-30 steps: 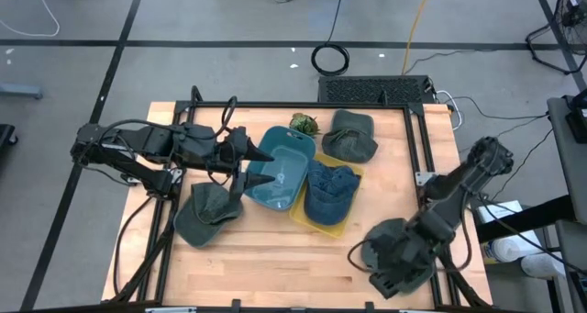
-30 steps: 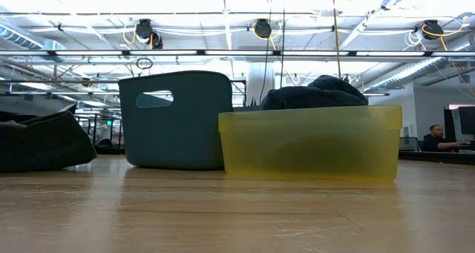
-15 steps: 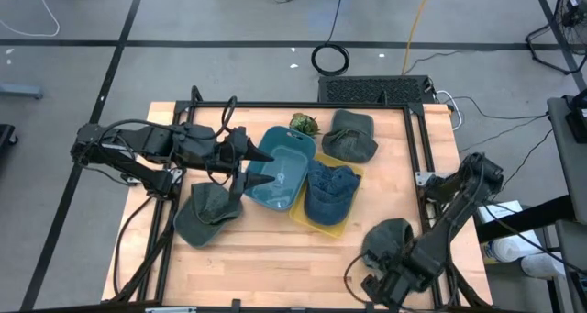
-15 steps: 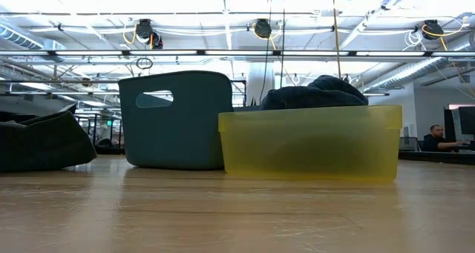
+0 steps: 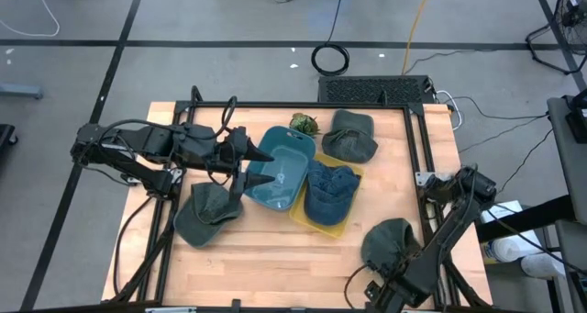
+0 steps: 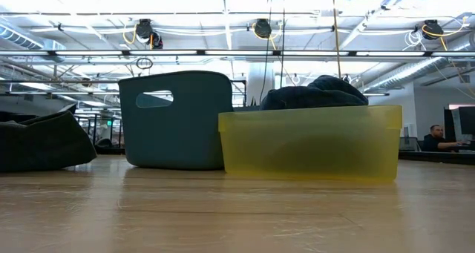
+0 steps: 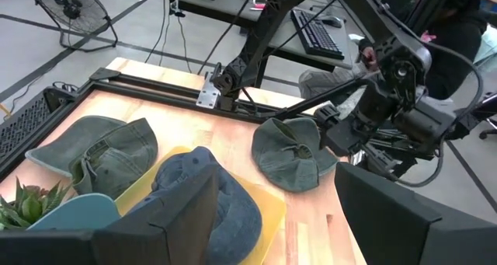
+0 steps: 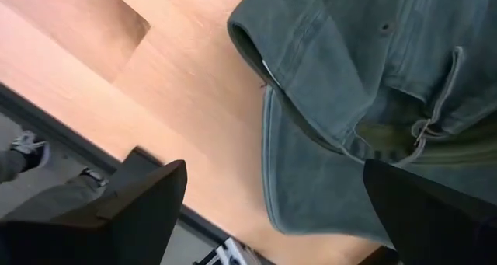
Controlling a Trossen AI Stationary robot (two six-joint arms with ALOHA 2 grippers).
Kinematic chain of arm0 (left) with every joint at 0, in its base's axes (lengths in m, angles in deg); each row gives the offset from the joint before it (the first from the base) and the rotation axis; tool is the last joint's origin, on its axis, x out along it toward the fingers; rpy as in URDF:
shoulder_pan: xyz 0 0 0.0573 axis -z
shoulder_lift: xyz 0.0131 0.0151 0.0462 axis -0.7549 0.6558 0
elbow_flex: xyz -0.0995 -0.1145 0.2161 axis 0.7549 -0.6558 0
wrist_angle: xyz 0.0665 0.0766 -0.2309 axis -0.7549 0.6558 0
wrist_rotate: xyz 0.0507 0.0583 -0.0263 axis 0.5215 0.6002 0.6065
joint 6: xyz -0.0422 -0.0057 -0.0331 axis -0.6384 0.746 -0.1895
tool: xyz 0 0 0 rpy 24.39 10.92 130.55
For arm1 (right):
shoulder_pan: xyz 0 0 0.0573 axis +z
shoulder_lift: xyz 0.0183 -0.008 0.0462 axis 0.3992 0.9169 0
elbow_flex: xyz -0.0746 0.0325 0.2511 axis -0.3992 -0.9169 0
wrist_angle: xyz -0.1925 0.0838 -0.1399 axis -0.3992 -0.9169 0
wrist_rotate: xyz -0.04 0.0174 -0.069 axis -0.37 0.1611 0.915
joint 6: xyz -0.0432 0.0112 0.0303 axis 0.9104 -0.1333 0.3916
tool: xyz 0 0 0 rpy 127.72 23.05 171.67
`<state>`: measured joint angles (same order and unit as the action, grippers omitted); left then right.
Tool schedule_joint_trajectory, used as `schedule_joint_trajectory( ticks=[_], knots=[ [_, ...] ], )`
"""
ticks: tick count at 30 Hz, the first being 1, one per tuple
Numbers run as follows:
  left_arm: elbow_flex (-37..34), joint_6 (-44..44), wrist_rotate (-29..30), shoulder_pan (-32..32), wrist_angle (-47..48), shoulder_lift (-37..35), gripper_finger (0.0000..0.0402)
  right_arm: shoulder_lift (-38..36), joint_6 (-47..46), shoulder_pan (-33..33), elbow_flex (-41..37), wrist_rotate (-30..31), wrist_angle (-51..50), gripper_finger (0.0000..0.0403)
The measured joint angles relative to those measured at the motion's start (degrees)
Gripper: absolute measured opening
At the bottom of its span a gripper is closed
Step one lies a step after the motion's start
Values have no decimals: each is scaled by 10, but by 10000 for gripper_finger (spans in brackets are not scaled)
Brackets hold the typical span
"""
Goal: Pick & Place hat
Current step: Put the bottom black cap into the blue bin
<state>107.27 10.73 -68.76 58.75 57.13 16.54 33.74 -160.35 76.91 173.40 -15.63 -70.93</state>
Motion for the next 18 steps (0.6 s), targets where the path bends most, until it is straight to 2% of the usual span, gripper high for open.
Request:
schedule_joint_trajectory(
  ticks=[5, 10, 18],
  knots=[
    [0, 0, 0, 0, 0, 0, 269, 25, 8, 0, 0, -2, 0, 380],
    [0, 0, 0, 0, 0, 0, 269, 56, 9, 2, 0, -31, 2, 380],
    [0, 0, 0, 0, 0, 0, 269, 96, 9, 4, 0, -29, -6, 380]
  ],
)
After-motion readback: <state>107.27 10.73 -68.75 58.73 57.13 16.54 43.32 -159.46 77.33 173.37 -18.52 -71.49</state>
